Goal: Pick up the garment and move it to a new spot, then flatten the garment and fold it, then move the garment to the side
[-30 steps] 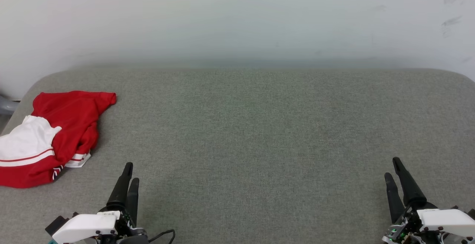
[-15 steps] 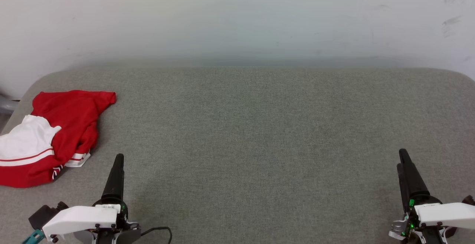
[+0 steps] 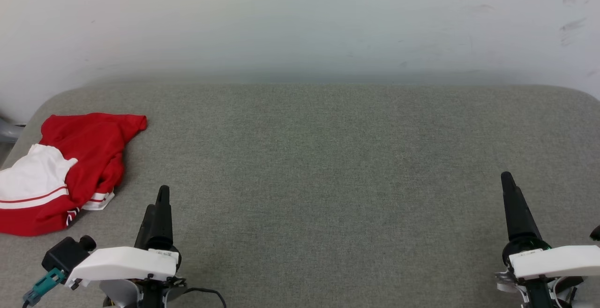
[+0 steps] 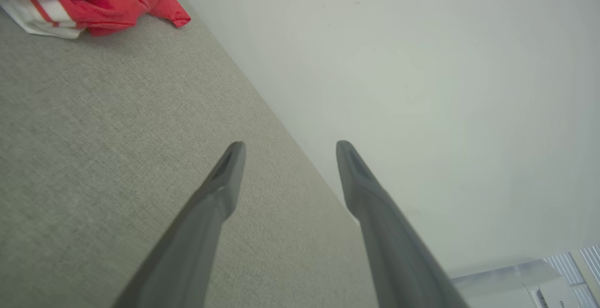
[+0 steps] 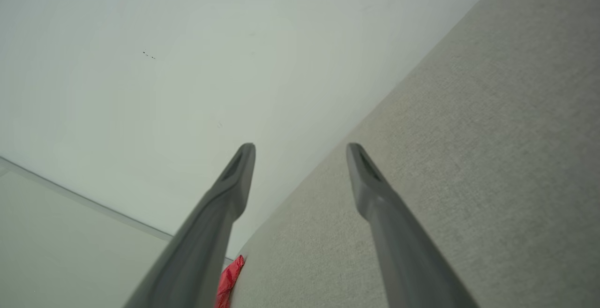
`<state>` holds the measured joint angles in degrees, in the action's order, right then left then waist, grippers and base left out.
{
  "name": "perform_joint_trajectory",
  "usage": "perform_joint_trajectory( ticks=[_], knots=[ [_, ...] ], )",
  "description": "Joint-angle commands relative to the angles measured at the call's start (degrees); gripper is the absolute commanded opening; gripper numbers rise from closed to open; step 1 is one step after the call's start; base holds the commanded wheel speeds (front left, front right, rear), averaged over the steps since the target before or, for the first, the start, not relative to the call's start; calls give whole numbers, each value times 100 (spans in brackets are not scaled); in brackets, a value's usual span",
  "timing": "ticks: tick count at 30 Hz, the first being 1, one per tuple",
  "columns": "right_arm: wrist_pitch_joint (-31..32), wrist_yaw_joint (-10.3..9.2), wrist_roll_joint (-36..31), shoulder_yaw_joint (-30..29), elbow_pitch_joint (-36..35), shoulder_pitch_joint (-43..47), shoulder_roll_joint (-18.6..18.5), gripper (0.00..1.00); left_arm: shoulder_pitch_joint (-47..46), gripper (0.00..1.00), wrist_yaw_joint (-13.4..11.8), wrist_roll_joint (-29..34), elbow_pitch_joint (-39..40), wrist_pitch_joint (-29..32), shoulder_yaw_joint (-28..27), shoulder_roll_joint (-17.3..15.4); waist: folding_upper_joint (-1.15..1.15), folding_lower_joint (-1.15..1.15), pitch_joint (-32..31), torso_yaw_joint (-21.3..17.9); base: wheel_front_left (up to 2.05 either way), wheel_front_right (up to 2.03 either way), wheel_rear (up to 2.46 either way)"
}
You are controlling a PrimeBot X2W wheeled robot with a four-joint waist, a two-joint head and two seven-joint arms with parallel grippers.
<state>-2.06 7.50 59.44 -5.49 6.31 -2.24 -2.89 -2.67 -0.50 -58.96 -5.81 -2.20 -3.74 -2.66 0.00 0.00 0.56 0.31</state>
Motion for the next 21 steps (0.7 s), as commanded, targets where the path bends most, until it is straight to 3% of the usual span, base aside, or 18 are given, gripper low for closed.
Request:
perform_joint_trajectory(
  ticks=[1, 21],
  knots=[
    [-65, -1, -227, 19, -151, -43, -4, 100, -43, 100, -45, 219, 128, -51, 38, -14, 0, 0, 0, 2, 0, 0, 0],
    [-438, -1, -2399, 241, -325, 97, -2, 100, 25, 100, -626, 2376, 173, -429, 546, -188, 0, 0, 15, 21, 0, 0, 0]
  ],
)
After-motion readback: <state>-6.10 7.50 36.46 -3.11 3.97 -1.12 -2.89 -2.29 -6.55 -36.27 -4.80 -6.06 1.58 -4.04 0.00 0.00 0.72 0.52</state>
